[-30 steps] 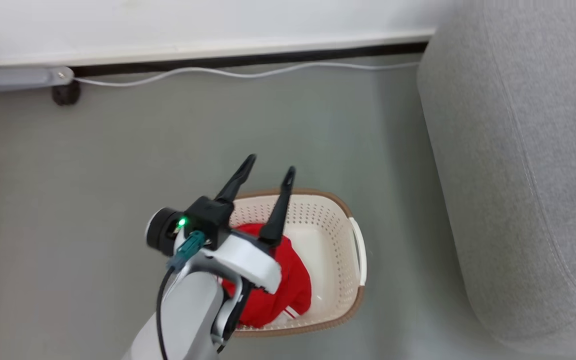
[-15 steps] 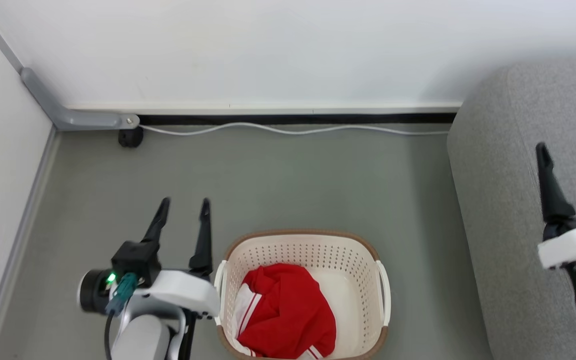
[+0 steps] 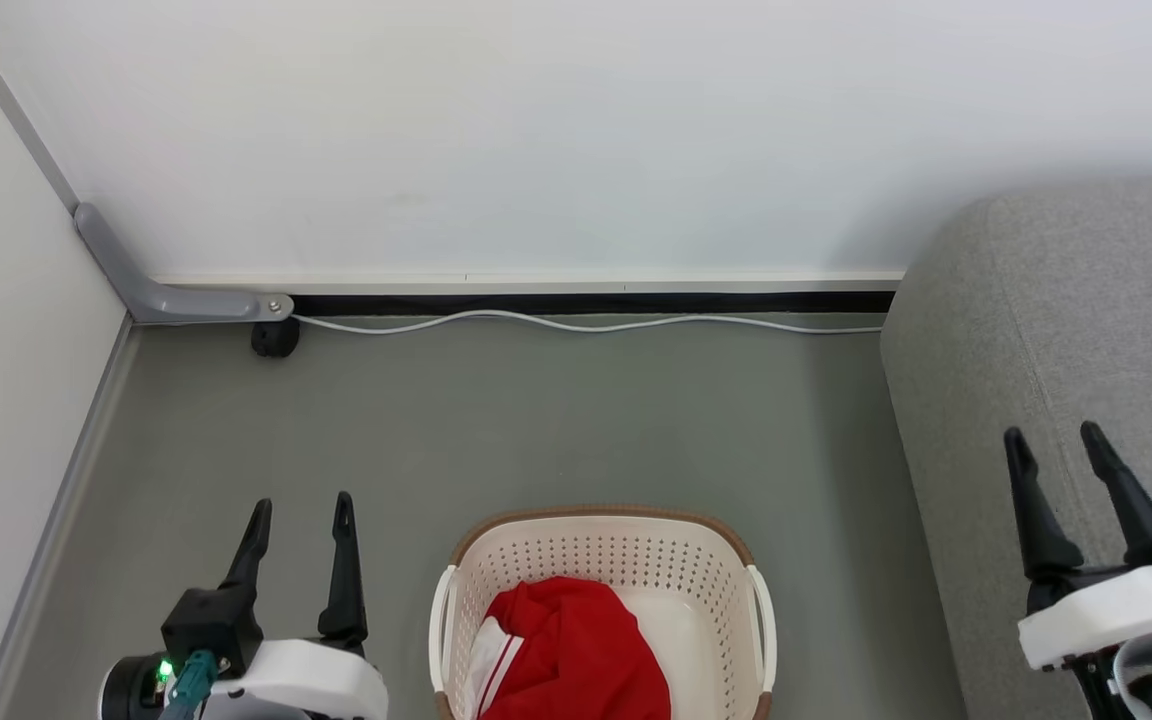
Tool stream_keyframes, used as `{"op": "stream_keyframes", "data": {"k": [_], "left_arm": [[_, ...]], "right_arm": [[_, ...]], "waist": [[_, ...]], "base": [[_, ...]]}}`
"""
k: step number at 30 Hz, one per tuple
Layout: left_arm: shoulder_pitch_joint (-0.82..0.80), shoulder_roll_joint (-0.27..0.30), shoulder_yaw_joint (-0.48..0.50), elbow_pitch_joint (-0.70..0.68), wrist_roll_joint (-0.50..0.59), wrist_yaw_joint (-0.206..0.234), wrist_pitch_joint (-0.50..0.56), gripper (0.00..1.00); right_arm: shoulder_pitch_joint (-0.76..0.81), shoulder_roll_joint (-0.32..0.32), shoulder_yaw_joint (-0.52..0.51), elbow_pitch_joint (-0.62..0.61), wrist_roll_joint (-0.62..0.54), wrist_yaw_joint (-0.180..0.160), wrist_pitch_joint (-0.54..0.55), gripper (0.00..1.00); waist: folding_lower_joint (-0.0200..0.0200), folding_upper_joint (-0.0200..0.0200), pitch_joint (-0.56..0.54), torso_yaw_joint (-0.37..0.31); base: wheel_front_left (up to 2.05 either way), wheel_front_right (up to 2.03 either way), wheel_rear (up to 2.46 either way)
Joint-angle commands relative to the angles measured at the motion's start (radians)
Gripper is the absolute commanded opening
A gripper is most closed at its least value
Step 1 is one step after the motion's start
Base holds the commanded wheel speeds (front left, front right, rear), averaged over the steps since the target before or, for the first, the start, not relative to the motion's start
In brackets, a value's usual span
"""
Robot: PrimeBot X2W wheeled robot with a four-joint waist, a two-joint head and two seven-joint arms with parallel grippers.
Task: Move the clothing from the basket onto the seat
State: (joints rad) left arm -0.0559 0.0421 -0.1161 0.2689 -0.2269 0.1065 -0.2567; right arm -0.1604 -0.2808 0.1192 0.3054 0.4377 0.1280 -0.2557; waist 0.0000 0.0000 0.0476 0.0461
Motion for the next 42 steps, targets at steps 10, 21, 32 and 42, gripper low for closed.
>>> {"op": "stream_keyframes", "data": {"k": [10,21,32,42], "left_arm": [[0.04,0.008,0.034,-0.031,0.003,-0.025,-0.005,1.0],[0.043,0.008,0.022,-0.031,-0.006,-0.016,-0.005,1.0],[0.041,0.008,0.002,-0.031,-0.011,-0.009,-0.005,1.0],[0.02,0.008,-0.067,-0.014,-0.036,0.015,-0.005,1.0]], "right_arm": [[0.078,0.017,0.036,-0.043,-0.049,0.003,-0.006,1.0],[0.086,0.026,0.031,-0.045,-0.055,0.003,-0.006,1.0],[0.077,0.028,0.027,-0.046,-0.05,0.003,-0.006,1.0],[0.034,0.011,0.014,-0.09,-0.031,0.003,-0.006,1.0]], "waist": [[0.0,0.0,-0.04,-0.026],[0.0,0.0,-0.034,-0.049],[0.0,0.0,-0.028,-0.052],[0.0,0.0,0.059,-0.055]], "base": [[0.0,0.0,0.0],[0.0,0.0,0.0],[0.0,0.0,0.0],[0.0,0.0,0.0]]}}
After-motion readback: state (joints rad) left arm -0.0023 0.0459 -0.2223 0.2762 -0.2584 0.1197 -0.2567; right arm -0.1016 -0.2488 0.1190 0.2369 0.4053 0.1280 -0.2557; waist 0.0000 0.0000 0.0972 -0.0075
